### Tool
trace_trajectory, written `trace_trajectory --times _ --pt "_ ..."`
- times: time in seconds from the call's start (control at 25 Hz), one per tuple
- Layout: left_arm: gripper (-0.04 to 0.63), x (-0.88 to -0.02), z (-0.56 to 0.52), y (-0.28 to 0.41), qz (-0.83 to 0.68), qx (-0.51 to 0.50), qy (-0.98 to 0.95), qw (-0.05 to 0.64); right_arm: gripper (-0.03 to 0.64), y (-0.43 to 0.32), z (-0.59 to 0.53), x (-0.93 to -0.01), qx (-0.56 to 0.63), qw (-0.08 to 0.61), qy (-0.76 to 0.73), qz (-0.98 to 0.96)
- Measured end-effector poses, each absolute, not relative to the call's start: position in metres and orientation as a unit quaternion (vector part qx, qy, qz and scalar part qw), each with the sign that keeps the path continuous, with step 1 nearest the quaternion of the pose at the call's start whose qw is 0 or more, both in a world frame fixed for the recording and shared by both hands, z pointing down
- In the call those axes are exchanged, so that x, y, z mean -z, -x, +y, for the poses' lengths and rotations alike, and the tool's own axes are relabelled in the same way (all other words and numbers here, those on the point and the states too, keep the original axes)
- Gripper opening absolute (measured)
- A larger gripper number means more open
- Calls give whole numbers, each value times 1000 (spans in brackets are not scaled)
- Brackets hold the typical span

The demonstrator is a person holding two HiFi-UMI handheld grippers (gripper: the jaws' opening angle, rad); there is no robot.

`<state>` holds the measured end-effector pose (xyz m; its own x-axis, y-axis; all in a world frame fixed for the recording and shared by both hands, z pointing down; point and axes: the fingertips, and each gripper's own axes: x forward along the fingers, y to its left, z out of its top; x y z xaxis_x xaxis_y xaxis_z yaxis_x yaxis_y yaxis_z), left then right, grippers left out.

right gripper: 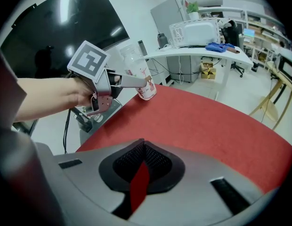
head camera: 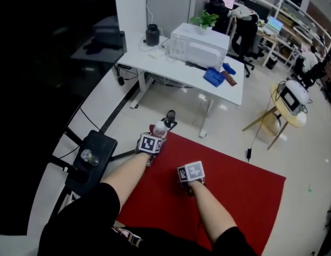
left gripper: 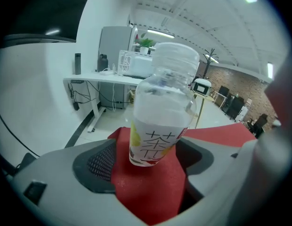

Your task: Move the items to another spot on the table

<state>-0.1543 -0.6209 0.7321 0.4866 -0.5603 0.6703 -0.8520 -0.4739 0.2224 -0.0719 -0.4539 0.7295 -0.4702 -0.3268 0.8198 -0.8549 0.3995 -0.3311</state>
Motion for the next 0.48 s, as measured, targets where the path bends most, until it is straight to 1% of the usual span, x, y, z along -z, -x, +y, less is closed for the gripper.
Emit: trace_trajectory --times 0.24,0.28,0.32,0.4,0.48 --pt "382 -743 -635 156 -475 -300 -791 241 -5 57 -453 -727 -395 334 -390 -762" --pt "375 -741 -638 154 -475 -297 -796 228 -5 55 -451 -727 -396 334 -390 -761" --pt "330 -738 -640 150 -474 -292 -803 212 -5 53 -450 -728 -397 333 -390 -761" --pt "316 -732 -643 146 -466 -286 -816 188 -5 48 -446 -730 -399 332 -391 -759" --pt "311 -726 -646 145 -458 -282 -824 177 -5 43 -445 -730 -400 335 -394 -757"
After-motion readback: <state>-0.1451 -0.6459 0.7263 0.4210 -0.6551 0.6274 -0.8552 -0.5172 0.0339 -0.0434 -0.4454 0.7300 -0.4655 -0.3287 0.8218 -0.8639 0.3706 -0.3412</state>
